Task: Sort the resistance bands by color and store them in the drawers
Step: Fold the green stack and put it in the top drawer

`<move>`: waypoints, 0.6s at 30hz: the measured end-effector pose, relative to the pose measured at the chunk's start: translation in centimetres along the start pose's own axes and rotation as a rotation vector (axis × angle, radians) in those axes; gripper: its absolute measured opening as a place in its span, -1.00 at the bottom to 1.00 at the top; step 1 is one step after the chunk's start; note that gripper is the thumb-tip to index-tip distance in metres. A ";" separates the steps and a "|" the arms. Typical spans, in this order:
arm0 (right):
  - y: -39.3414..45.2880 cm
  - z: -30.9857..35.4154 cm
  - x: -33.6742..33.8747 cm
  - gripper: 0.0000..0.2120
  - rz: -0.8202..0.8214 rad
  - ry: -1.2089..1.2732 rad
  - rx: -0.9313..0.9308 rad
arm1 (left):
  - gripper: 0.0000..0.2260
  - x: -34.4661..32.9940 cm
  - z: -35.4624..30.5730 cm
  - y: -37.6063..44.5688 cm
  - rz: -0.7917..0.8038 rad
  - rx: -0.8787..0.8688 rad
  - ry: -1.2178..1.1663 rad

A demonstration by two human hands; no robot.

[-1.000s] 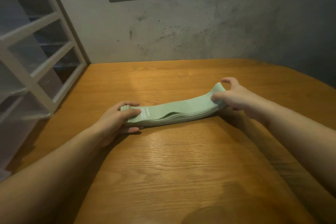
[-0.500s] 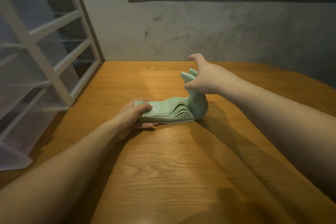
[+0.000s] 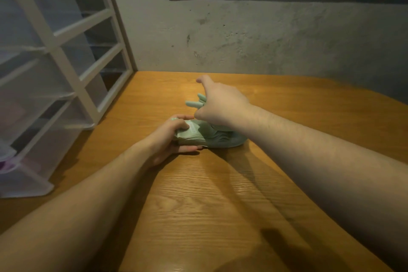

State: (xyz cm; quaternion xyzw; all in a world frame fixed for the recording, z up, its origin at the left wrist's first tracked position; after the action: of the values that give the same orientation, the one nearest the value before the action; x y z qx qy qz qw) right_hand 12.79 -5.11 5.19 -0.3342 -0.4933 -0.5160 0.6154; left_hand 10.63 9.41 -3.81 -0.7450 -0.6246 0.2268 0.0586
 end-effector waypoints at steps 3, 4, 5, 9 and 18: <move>-0.3 1.3 -1.7 -0.22 -0.010 -0.013 0.062 | -0.71 0.0 -0.1 -0.1 -0.020 -0.008 -0.012; -0.3 1.6 -2.3 -0.22 -0.001 -0.017 0.076 | -0.72 0.0 -0.2 -0.1 -0.028 -0.007 -0.018; -0.3 1.8 -2.8 -0.21 0.010 -0.016 0.081 | -0.73 0.0 -0.2 -0.3 -0.030 -0.005 -0.025; -0.1 1.4 -3.5 -0.12 -0.008 0.055 0.050 | -0.72 0.5 -0.4 -0.5 -0.012 0.024 -0.120; -1.1 0.4 -4.6 0.07 -0.035 0.204 0.086 | -0.56 0.4 -0.5 -0.4 -0.025 0.012 -0.145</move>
State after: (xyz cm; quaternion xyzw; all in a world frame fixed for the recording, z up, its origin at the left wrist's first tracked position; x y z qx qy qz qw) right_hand 11.76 -3.62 0.82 -0.2449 -0.4554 -0.5363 0.6671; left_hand 10.56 9.96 -3.29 -0.7184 -0.6350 0.2832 0.0203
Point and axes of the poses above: each hand's wrist, its own y-axis towards the middle knuckle, its own x-axis out of the back of the hand, z = x × y, the point moved 2 cm from there along y, towards the middle knuckle, and after that the axes turned 1 degree about -y, right-handed, at the moved point
